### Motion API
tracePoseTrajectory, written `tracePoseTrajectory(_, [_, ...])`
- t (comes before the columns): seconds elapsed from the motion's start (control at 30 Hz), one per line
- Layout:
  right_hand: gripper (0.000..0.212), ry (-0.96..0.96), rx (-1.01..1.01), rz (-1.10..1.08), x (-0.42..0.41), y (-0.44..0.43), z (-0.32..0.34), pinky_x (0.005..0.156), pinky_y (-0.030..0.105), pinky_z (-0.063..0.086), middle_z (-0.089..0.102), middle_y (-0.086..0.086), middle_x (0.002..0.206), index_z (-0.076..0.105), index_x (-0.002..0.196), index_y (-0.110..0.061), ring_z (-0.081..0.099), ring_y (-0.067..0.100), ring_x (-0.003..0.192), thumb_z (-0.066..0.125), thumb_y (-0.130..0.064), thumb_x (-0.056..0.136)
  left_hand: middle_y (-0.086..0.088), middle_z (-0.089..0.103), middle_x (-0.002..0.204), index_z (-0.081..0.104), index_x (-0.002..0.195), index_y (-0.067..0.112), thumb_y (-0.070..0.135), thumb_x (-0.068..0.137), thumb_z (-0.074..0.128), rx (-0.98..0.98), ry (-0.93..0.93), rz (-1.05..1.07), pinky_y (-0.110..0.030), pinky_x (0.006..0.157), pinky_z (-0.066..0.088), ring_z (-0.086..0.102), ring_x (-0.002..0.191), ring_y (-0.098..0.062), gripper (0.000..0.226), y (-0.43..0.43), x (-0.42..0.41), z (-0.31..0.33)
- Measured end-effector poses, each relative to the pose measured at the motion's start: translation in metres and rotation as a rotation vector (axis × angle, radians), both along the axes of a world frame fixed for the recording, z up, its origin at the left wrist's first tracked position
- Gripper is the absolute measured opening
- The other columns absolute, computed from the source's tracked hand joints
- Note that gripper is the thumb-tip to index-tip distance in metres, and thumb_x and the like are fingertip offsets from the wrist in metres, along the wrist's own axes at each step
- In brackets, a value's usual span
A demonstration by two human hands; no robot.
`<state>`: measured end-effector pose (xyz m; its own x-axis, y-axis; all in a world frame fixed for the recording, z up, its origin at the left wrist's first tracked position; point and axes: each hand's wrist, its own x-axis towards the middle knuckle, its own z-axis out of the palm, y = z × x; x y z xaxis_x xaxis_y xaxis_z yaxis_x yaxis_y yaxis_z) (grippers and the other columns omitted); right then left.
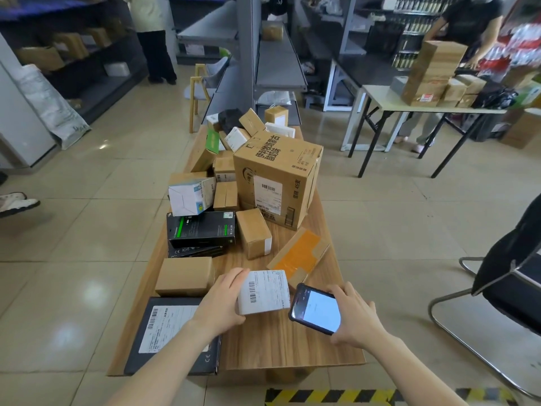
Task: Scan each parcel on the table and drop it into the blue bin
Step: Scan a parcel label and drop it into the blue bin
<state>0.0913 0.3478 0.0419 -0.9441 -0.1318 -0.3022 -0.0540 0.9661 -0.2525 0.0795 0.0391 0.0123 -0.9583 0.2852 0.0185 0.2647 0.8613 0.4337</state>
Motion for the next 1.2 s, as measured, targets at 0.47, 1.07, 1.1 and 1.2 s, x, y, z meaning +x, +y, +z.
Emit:
tracePoseTrajectory(0.47, [0.099,-0.225,-0.061,-0.456,0.009,-0.04,-0.056,0.105,0.05,0.039,0.031,-0.001,0.137,0.027,0.141,-0.025,0.033,0.02,0.13,0.081,-0.04,0.059,0.012,0.031,0.142,0.036,0.14,0.027,0.047,0.064,0.082,0.169,0.129,0.179,-0.021,0.093,0.043,0.033,0.127,-0.004,0.091,-0.06,0.011,0.004])
tracePoseTrajectory(1.07, [0.098,-0.244,0.048,-0.475,0.004,-0.064,-0.08,0.106,0.042,0.042,0.027,0.0,0.144,0.019,0.145,-0.025,0.029,0.021,0.134,0.081,-0.036,0.07,0.012,0.033,0.139,0.04,0.137,0.026,0.045,0.064,0.083,0.229,0.148,0.231,-0.025,0.092,0.046,0.035,0.123,-0.004,0.087,-0.088,0.005,0.009])
tracePoseTrajectory(1.1, [0.098,-0.247,0.045,-0.465,0.005,-0.063,-0.079,0.106,0.042,0.042,0.027,0.0,0.144,0.019,0.145,-0.025,0.029,0.021,0.134,0.08,-0.036,0.07,0.011,0.034,0.139,0.041,0.137,0.024,0.045,0.064,0.084,0.216,0.155,0.241,-0.025,0.091,0.046,0.037,0.123,-0.005,0.087,-0.089,0.008,0.011])
tracePoseTrajectory(1.2, [0.098,-0.234,0.036,-0.437,0.007,-0.062,-0.075,0.104,0.042,0.043,0.028,0.0,0.141,0.017,0.145,-0.025,0.03,0.021,0.132,0.079,-0.038,0.07,0.008,0.035,0.141,0.042,0.137,0.023,0.045,0.064,0.086,0.186,0.169,0.297,-0.02,0.09,0.042,0.037,0.124,-0.007,0.088,-0.088,0.024,0.017])
